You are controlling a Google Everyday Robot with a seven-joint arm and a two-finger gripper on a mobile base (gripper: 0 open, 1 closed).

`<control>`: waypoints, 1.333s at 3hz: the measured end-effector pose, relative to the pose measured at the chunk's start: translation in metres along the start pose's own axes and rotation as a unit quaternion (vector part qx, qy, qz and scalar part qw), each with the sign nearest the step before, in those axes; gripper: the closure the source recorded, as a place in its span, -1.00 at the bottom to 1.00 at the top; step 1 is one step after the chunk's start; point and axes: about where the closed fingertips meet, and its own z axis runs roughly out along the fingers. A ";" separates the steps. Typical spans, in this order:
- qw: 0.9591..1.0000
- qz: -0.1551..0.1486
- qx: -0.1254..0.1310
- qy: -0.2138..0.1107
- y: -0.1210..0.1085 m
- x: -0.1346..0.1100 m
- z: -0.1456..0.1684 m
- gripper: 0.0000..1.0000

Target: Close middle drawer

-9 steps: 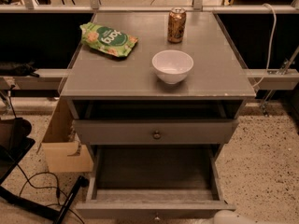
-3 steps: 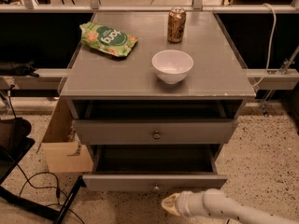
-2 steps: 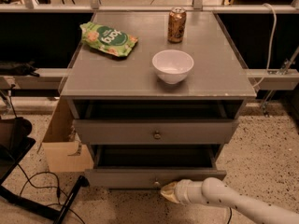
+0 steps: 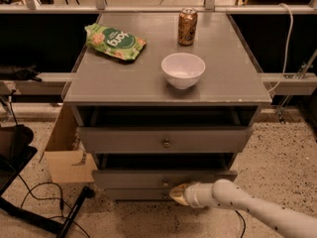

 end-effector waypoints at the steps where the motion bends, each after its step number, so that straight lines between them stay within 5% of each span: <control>1: 1.000 0.000 0.002 0.000 -0.002 0.000 0.000 0.61; 2: 1.000 0.000 0.002 0.000 -0.002 0.000 0.000 -0.01; 4: 1.000 0.000 0.002 0.000 -0.002 0.000 0.000 -0.93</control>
Offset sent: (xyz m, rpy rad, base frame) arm 0.0021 -0.0011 0.0005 -0.0007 -0.0026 -0.0027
